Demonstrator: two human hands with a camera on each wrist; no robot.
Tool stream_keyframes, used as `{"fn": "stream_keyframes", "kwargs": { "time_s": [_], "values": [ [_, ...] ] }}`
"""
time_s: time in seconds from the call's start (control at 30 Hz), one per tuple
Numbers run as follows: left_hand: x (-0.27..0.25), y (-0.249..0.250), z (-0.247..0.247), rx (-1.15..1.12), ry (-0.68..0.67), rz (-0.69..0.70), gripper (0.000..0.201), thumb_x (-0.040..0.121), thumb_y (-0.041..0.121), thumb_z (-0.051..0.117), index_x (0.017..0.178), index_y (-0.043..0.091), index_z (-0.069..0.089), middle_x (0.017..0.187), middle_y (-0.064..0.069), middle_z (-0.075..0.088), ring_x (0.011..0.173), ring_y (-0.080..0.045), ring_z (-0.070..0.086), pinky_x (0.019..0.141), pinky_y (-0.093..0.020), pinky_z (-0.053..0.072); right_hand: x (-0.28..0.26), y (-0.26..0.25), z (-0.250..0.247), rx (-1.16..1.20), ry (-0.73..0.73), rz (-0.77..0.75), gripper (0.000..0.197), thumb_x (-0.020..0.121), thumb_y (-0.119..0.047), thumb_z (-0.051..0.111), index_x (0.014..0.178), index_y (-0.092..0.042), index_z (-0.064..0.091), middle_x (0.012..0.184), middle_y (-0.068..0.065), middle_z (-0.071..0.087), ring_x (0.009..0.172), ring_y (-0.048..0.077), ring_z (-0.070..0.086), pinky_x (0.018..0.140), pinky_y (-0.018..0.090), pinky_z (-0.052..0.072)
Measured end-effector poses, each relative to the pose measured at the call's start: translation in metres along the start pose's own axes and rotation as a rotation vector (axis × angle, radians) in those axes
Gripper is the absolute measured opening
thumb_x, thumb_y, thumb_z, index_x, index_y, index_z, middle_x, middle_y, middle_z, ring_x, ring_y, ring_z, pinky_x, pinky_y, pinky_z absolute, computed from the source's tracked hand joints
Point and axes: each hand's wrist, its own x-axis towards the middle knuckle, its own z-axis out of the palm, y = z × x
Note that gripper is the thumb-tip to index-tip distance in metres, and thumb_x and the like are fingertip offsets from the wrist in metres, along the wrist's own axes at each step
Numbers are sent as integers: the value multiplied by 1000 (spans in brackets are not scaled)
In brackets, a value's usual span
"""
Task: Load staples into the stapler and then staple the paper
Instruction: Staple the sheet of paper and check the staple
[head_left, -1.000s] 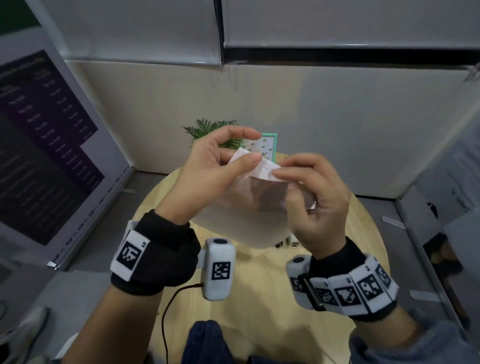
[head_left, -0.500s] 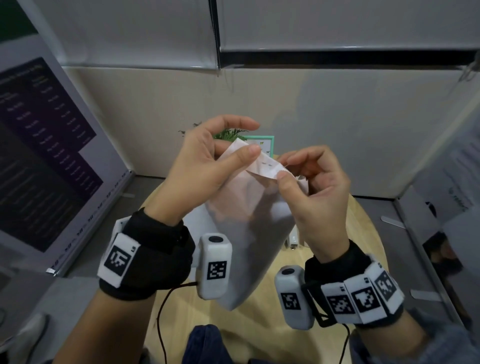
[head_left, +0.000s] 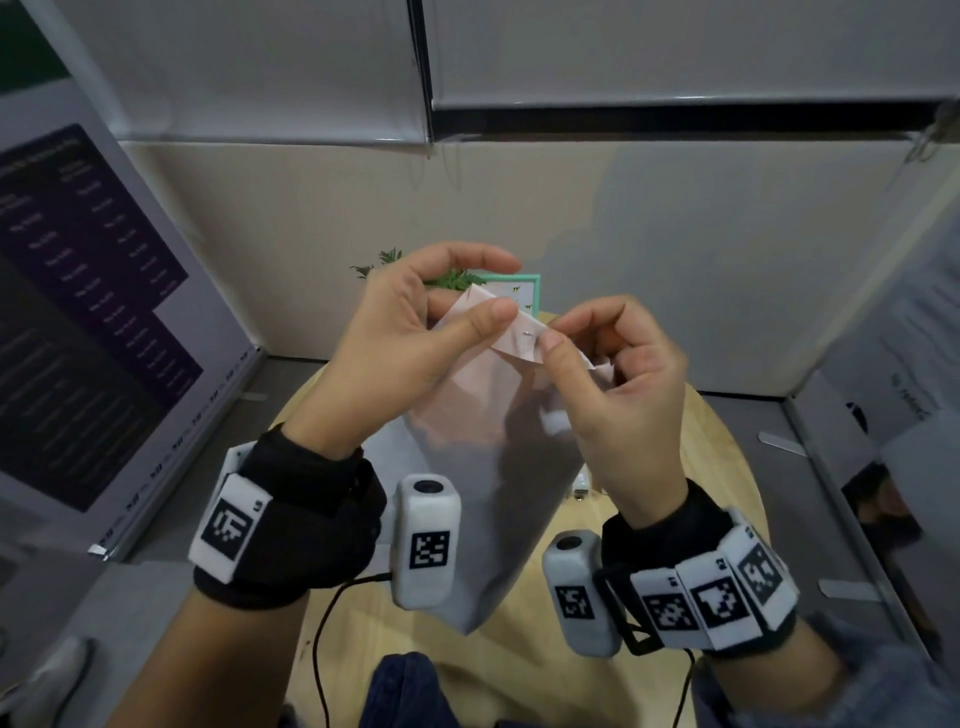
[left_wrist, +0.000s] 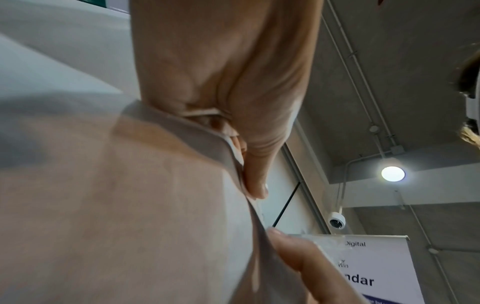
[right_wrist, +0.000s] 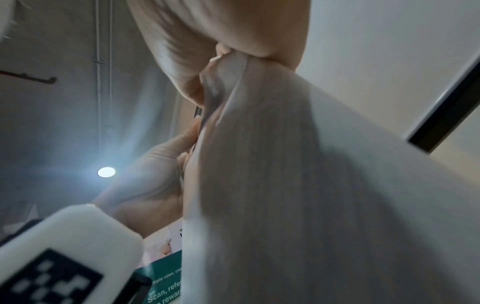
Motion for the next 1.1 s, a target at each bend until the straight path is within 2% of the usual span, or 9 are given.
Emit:
{"fn": "stream_keyframes", "kwargs": {
  "time_s": [0.17, 0.23, 0.33, 0.47, 0.67, 0.9, 0.97, 1.03, 1.1],
  "values": [
    [2, 3, -12, -73, 105, -17, 17, 81, 18, 67, 97, 23, 67, 58, -2, 71, 59, -27, 55, 52, -25, 48, -2, -1, -13, -243, -19, -187, 23, 79, -13, 70, 93, -25, 55, 86, -14, 59, 75, 6, 57, 72, 21, 46],
    [1, 6, -16, -80, 114, -12, 14, 82, 18, 65, 95, 23, 67, 58, 2, 71, 55, -20, 58, 52, -22, 49, -2, -1, -17, -343, 12, -238, 20, 80, -21, 68, 92, -32, 55, 84, -16, 58, 75, 11, 56, 71, 29, 46],
    [-1, 13, -15, -45, 71, 24, 13, 88, 12, 56, 96, 16, 65, 51, 8, 67, 47, -3, 56, 49, -16, 46, -4, -1, -19, -365, 25, -283, 11, 82, -18, 64, 87, -25, 58, 82, -15, 57, 75, 20, 56, 70, 38, 46],
    [-4, 18, -15, 4, 57, 88, 14, 86, 17, 57, 95, 20, 67, 47, 9, 61, 48, -9, 47, 48, -16, 40, -4, -2, -19, -392, 37, -338, 12, 82, -16, 64, 86, -24, 57, 85, -22, 56, 74, 19, 55, 69, 44, 45],
    [-8, 17, -16, 35, 62, 96, 12, 87, 13, 56, 92, 19, 66, 47, 11, 63, 49, -2, 52, 51, -13, 42, -6, -3, -16, -398, 35, -326, 11, 82, -18, 64, 85, -26, 56, 84, -23, 55, 77, 18, 54, 71, 42, 44],
    [-15, 6, -31, 42, 127, 108, 12, 86, 16, 59, 90, 20, 70, 58, 1, 69, 63, -20, 55, 55, -22, 47, -6, 2, -19, -420, -73, -177, 24, 73, -37, 72, 89, -39, 54, 87, -29, 57, 84, 15, 58, 77, 29, 43],
    [-17, -7, -41, 128, 168, 105, 11, 87, 19, 59, 90, 20, 70, 58, -2, 68, 62, -22, 50, 59, -30, 42, -5, 11, -24, -422, -180, -97, 26, 71, -38, 75, 90, -31, 59, 89, -23, 62, 86, 5, 59, 80, 21, 44],
    [-20, -24, -51, 238, 225, 99, 10, 88, 20, 58, 90, 21, 68, 66, 9, 69, 66, -15, 55, 66, -30, 43, -8, 21, -26, -437, -294, -50, 18, 74, -27, 75, 87, -22, 64, 84, -18, 65, 81, -5, 58, 75, 10, 41],
    [-26, -41, -57, 451, 273, 175, 13, 92, 27, 54, 89, 23, 66, 83, 12, 68, 82, -6, 58, 79, -30, 44, -13, 31, -21, -504, -358, -70, 5, 78, -17, 70, 81, -17, 67, 77, -14, 64, 76, 0, 57, 72, 16, 42]
  ]
}}
